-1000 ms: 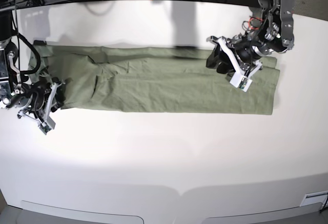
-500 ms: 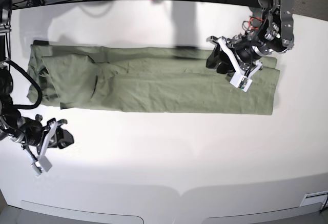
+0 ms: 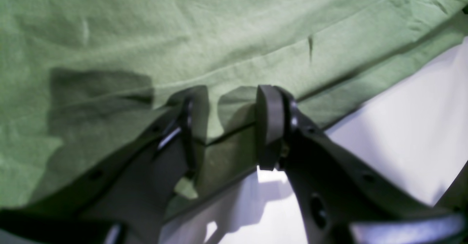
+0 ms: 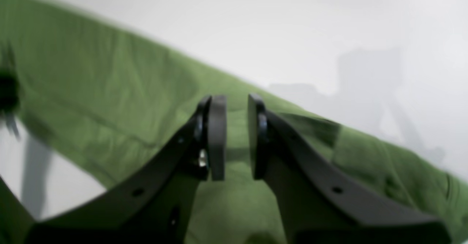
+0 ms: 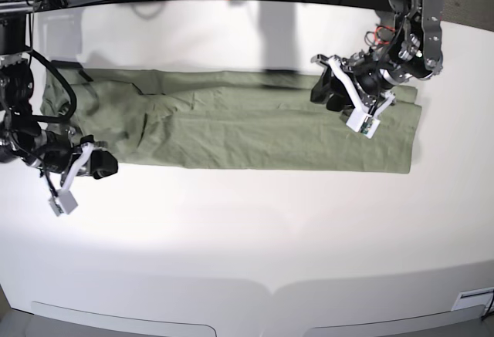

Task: Fold the T-shirt properly
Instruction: 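Open the right gripper and raise it away from the strip, then lower both grippers onto the strip's long edge and grasp it, then pull the strip's ends apart with both grippers to stretch it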

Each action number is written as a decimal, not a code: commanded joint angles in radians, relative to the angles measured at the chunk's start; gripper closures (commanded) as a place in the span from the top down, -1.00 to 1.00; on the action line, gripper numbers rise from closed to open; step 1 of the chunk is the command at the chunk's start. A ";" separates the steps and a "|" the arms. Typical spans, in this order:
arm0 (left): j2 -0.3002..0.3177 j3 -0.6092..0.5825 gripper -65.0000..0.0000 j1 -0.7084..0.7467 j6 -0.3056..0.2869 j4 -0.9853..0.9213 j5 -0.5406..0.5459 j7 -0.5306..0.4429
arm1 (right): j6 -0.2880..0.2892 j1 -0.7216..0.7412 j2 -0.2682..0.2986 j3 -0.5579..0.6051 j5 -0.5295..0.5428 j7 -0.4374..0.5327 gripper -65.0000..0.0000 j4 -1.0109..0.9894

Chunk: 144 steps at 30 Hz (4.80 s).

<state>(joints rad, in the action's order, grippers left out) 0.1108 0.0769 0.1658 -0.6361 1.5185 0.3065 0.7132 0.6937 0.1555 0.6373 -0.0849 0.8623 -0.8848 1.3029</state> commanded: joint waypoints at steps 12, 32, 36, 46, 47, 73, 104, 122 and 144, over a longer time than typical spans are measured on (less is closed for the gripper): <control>0.006 0.001 -0.33 -0.009 0.189 0.006 -0.213 -0.064 | 0.004 -0.086 -0.171 -0.059 -0.284 0.149 -0.66 0.010; 0.007 0.001 -0.33 -0.094 0.248 0.006 -0.229 0.002 | -0.055 0.106 -0.259 -0.058 -0.454 0.225 -0.66 -0.115; 0.007 0.001 -0.33 -0.094 0.248 0.006 -0.228 0.013 | 0.004 0.107 -0.255 -0.059 -0.327 0.153 -0.66 -0.007; 0.009 0.001 -0.33 -0.094 0.248 0.006 -0.228 0.019 | -0.084 -0.095 -0.258 -0.130 -0.267 -0.055 -0.66 0.478; 0.009 0.001 -0.33 -0.094 0.248 0.006 -0.228 0.019 | -0.089 -0.123 -0.264 -0.149 -0.284 -0.051 -0.66 0.484; 0.009 0.001 -0.33 -0.103 0.301 0.006 -0.205 0.030 | -0.111 0.027 -0.404 -0.193 -0.609 0.088 -0.66 -0.103; 0.009 0.001 0.40 -0.138 0.301 0.349 -0.303 -0.034 | -0.107 -0.027 -0.393 -0.173 -0.513 0.016 -0.66 0.528; 0.207 0.001 0.40 -0.190 0.304 0.346 -0.205 0.108 | -0.089 -0.054 -0.238 -0.224 -0.295 -0.292 0.27 0.596; 0.441 0.055 0.40 -0.418 0.132 -0.235 0.300 0.312 | -0.021 -0.112 -0.247 -0.224 -0.173 -0.284 0.27 0.707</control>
<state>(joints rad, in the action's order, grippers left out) 0.5236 0.1234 -0.2325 -0.5056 1.2709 0.6014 1.0328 0.6701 0.0280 0.3771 -0.3023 0.6701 -1.1934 1.9926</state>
